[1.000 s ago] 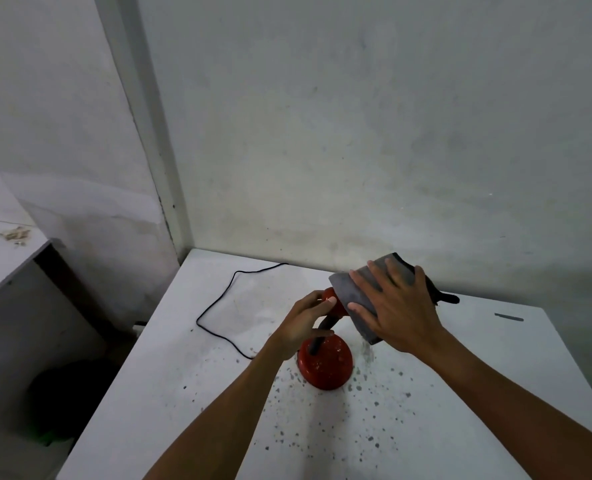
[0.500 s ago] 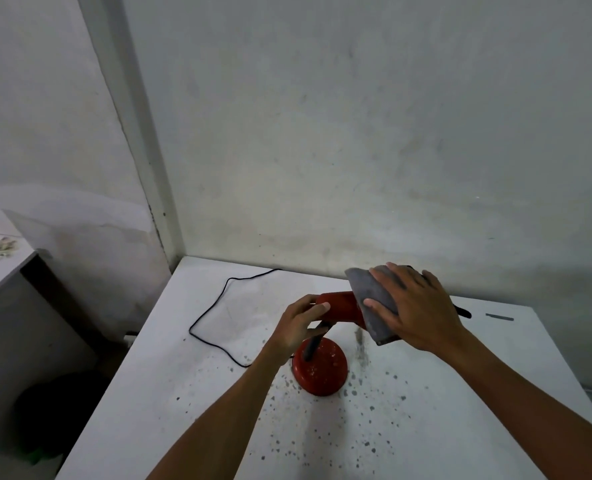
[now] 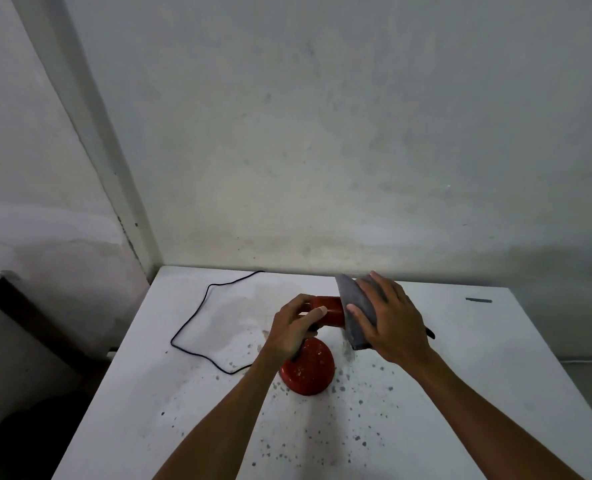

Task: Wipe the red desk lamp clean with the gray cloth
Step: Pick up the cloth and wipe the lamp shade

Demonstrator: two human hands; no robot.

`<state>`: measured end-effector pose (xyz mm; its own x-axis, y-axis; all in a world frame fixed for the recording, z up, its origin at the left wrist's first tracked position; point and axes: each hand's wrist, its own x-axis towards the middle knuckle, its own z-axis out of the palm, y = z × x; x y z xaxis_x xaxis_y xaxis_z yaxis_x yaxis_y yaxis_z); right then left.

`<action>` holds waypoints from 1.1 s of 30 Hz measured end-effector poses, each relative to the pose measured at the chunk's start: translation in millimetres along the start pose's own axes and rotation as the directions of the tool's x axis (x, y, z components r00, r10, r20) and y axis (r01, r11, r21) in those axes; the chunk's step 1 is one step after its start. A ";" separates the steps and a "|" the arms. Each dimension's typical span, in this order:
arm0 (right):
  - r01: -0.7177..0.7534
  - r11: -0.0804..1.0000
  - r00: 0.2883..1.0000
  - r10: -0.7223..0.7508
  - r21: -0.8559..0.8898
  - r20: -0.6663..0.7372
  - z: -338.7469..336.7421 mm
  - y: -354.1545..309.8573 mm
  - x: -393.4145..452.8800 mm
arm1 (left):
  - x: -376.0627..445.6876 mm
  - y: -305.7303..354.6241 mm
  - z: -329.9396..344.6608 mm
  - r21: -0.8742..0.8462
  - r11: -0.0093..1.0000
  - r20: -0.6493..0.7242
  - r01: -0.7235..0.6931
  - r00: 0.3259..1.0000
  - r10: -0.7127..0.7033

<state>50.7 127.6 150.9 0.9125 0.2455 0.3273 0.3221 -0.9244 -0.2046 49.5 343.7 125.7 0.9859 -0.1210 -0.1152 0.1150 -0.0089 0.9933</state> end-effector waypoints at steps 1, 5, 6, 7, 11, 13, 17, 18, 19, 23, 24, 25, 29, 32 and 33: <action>-0.019 0.999 1.000 0.019 0.029 -0.006 3.8 4.5 -3.8 | 1.1 -0.2 3.7 0.024 1.000 -0.002 -0.007 1.000 0.007; -0.054 0.996 0.998 0.055 0.075 -0.012 10.0 18.5 -13.2 | 0.9 2.3 13.9 0.119 0.993 0.012 0.008 1.000 -0.010; -0.049 0.996 0.999 0.050 0.069 -0.007 10.2 19.7 -14.2 | -0.2 2.5 13.9 0.123 0.992 0.021 0.026 0.999 -0.028; -0.039 0.998 0.999 0.040 0.057 0.000 10.2 20.8 -14.3 | -1.8 3.7 13.8 0.111 0.993 0.036 0.048 0.998 -0.052; -0.010 1.000 1.000 0.010 -0.022 0.009 8.2 19.6 -8.8 | -8.1 7.3 14.2 0.022 0.980 0.095 0.198 0.975 -0.199; 0.003 0.997 1.000 -0.003 -0.073 0.010 8.5 15.0 -6.2 | -6.8 8.2 12.9 -0.004 0.969 0.114 0.246 0.963 -0.244; 0.008 0.987 1.000 -0.003 -0.157 0.031 10.8 2.4 -3.6 | -0.9 8.8 9.9 0.060 0.957 0.135 0.283 0.948 -0.288; 0.017 0.985 0.999 -0.011 -0.173 0.034 11.9 -0.9 -4.5 | 0.3 7.8 9.8 0.081 0.956 0.138 0.282 0.947 -0.291; 0.032 0.983 0.999 -0.025 -0.181 0.040 13.3 -4.1 -5.6 | 1.3 6.4 9.7 0.102 0.953 0.140 0.284 0.945 -0.297; 0.145 0.976 0.988 -0.133 -0.166 0.078 17.3 -6.9 -14.0 | 6.0 0.0 8.8 0.215 0.938 0.140 0.273 0.942 -0.306; 0.174 0.970 0.983 -0.161 -0.168 0.089 16.4 -2.4 -14.7 | 7.2 -0.2 8.7 0.226 0.935 0.131 0.272 0.943 -0.306; 0.196 0.965 0.979 -0.181 -0.173 0.098 14.3 3.7 -14.6 | 7.6 0.8 8.7 0.232 0.933 0.129 0.275 0.942 -0.309; 0.196 0.969 0.979 -0.185 -0.151 0.089 3.5 36.8 -12.5 | 7.9 6.4 10.1 0.215 0.924 0.143 0.315 0.926 -0.349; 0.159 0.981 0.983 -0.147 -0.108 0.109 -0.8 47.0 -5.5 | 7.0 8.8 10.7 0.184 0.936 0.137 0.299 0.935 -0.326; 0.155 0.983 0.983 -0.143 -0.099 0.119 -0.5 46.0 -1.1 | 6.7 9.6 11.1 0.178 0.938 0.137 0.297 0.936 -0.323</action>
<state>64.4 84.7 141.6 0.8805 0.4082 0.2409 0.4331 -0.8994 -0.0592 55.9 331.8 134.6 0.8694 -0.2469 -0.4281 0.3794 -0.2214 0.8983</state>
